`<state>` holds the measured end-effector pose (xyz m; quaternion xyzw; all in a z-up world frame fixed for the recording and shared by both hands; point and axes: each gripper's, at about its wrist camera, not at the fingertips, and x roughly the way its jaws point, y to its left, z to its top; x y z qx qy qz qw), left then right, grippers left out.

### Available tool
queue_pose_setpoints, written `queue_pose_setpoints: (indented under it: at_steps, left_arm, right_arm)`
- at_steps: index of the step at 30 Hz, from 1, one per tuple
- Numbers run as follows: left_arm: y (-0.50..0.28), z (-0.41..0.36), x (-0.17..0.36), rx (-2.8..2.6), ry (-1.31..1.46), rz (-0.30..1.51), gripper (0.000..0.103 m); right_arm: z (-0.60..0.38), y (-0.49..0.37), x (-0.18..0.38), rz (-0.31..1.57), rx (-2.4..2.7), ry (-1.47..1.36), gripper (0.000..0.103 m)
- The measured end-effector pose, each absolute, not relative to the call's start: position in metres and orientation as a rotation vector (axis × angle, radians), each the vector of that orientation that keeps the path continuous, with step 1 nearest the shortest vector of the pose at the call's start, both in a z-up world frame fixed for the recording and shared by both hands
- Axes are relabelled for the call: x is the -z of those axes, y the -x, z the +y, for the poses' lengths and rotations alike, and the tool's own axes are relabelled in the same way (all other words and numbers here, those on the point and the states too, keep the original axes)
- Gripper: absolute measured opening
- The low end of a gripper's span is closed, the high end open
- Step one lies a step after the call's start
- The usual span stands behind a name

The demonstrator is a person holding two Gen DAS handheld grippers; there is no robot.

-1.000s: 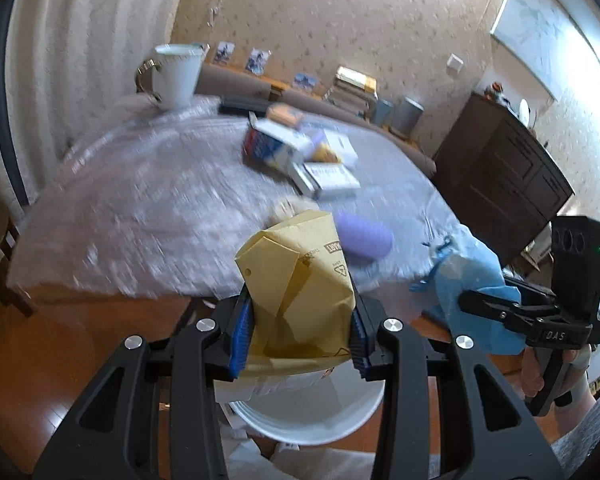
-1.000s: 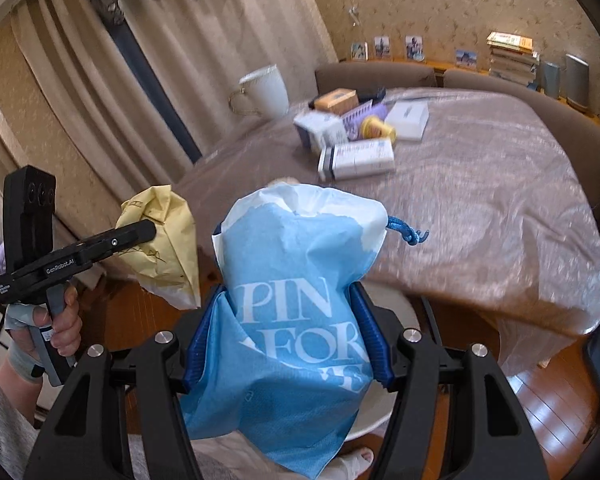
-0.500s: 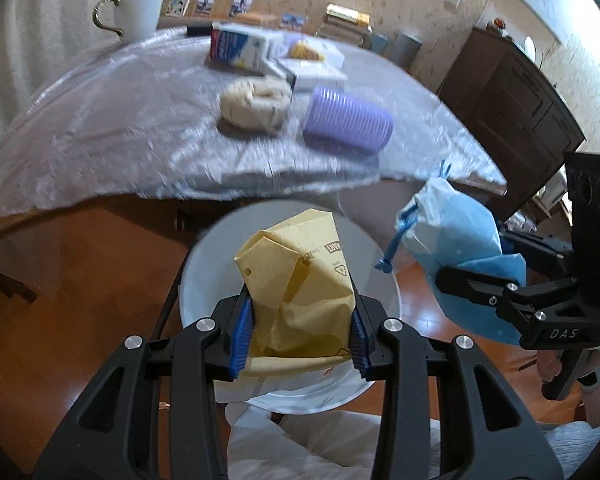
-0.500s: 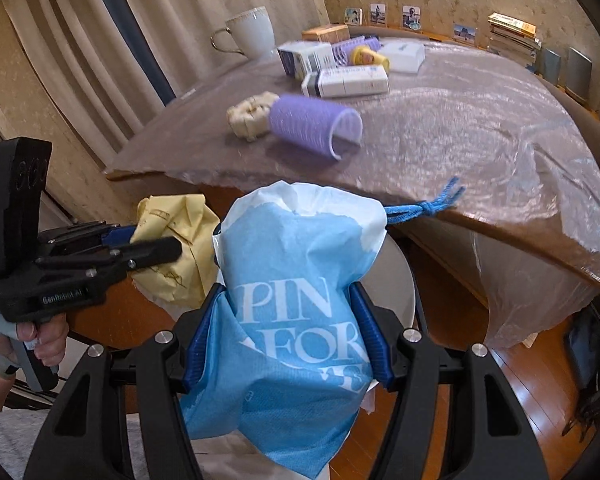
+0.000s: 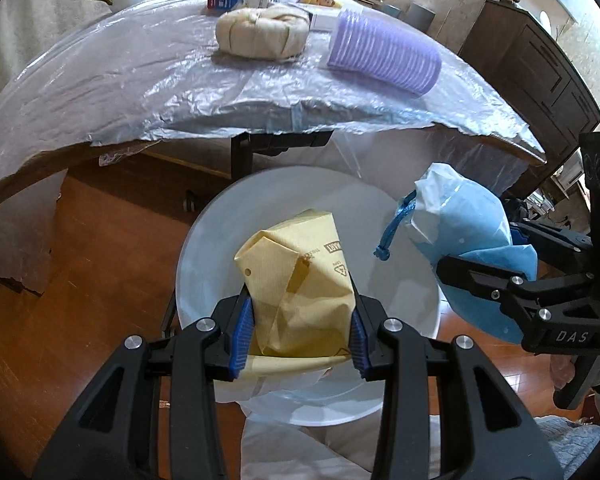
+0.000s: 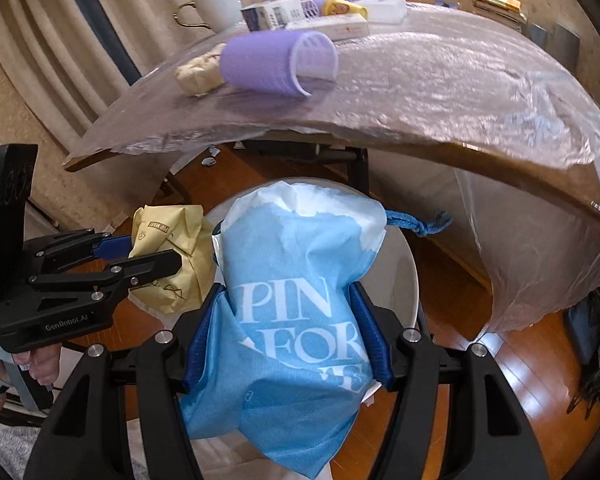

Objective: Collect trash
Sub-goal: 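Carry the yellow envelope and blue bag over the white bin with both tools, then open the left tool over the bin while the right tool releases the blue bag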

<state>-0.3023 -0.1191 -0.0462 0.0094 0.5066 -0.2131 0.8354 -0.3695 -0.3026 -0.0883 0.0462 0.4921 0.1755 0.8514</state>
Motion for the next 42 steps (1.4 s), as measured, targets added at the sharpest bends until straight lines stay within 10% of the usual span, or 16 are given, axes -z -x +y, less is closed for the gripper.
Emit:
queue_pose_setpoints:
  at_steps: [42]
  left_arm:
    - [0.280, -0.124, 0.080, 0.425, -0.111, 1.127, 0.041]
  right_arm:
    - [-0.279, 0.349, 0.121, 1.107, -0.322, -0.037, 0.061]
